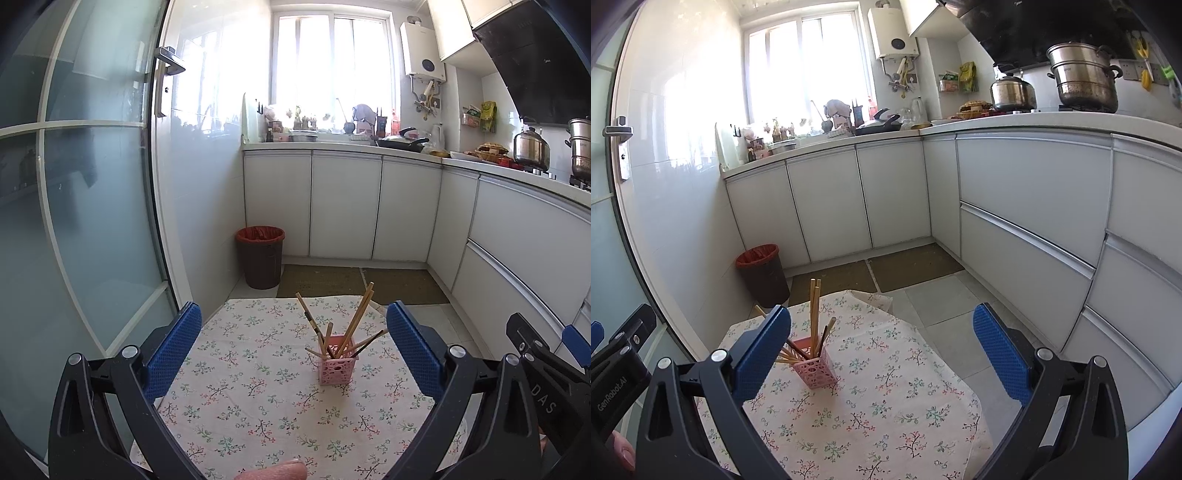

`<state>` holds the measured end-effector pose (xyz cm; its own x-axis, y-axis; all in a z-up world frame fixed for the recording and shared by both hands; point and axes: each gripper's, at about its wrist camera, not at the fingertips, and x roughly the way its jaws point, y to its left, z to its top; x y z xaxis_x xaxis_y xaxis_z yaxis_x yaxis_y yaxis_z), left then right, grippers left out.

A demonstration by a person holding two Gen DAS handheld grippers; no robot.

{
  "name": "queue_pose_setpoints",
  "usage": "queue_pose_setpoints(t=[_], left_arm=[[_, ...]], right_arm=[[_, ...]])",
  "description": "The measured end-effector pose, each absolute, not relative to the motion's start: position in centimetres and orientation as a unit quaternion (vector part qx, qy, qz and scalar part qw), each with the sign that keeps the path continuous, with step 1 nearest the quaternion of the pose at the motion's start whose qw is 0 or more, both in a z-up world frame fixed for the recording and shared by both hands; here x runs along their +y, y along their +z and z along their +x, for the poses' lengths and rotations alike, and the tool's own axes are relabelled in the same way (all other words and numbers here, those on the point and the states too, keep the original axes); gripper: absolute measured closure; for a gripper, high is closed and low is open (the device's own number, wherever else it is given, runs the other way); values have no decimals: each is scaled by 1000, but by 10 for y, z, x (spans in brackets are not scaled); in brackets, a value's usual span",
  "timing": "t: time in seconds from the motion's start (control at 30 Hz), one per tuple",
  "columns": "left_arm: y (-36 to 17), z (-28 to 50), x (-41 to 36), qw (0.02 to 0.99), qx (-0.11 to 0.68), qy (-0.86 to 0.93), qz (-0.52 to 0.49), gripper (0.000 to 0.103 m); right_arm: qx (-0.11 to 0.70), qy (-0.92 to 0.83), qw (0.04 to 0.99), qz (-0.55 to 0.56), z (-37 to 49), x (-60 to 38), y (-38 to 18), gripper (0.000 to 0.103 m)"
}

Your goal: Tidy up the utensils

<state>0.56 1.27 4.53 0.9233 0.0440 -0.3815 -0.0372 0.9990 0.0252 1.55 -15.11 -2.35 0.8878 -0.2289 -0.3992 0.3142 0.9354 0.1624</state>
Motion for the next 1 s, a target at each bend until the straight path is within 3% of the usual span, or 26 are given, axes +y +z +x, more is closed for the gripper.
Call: queue_pose_setpoints(t=[1.0], left_arm=[[43, 9, 12, 981, 190, 17, 18, 7]], right_arm=[[201, -137, 963, 114, 18, -148, -28, 7]])
